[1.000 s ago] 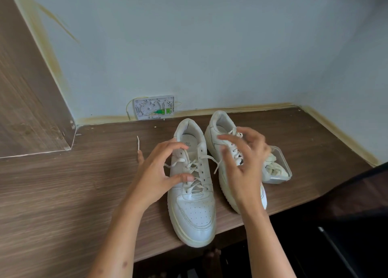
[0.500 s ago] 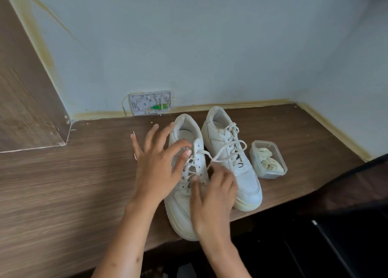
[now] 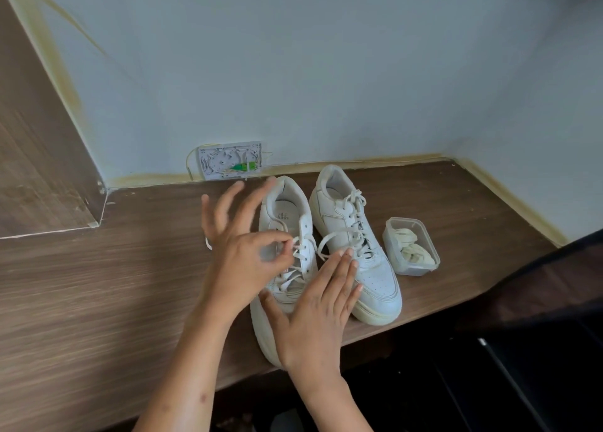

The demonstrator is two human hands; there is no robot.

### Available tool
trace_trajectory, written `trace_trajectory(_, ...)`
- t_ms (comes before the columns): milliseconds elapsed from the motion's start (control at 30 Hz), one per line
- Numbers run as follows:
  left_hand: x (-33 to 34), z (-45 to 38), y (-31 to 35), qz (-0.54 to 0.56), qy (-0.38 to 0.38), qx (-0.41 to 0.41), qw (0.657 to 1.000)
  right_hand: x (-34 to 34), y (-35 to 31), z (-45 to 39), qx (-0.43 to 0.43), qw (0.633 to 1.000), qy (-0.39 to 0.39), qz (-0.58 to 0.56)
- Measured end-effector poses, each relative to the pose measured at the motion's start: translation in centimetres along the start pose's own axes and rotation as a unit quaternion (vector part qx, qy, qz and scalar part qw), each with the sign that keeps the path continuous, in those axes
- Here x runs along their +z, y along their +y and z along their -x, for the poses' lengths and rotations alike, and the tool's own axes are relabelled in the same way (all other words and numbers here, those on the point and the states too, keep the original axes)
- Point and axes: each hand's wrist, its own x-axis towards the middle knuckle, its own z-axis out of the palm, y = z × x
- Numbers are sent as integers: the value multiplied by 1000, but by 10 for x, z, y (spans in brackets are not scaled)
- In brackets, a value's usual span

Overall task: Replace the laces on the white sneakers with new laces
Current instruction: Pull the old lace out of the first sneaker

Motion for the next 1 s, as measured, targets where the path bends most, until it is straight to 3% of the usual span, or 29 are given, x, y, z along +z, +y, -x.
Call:
trace_trajectory(133, -21, 4, -16, 63, -14, -92, 994, -3, -4, -3, 10, 1000, 19, -6)
trace_trajectory(200, -22, 5, -17, 20, -7, -122, 992, -4, -3, -6, 10, 1000, 18, -10)
trace_trajectory(367, -9, 1, 5, -105, 1, -53, 993, -4, -3, -9, -2, 1000, 16, -15)
trace_trajectory(633, -2, 2, 14, -129, -3, -44, 991, -6, -4, -9, 11, 1000, 8, -25)
trace_trajectory(767, -21, 7, -16, -156, 37, -142, 977, -8, -4, -9, 24, 999, -8, -29)
trace_trajectory(900, -29, 18, -36, -110, -137, -328, 928, -11, -5, -11, 23, 999, -16, -29)
trace_trajectory(1000, -23, 13, -27, -107, -85, -260, 956, -10, -5, -11, 12, 999, -9, -31)
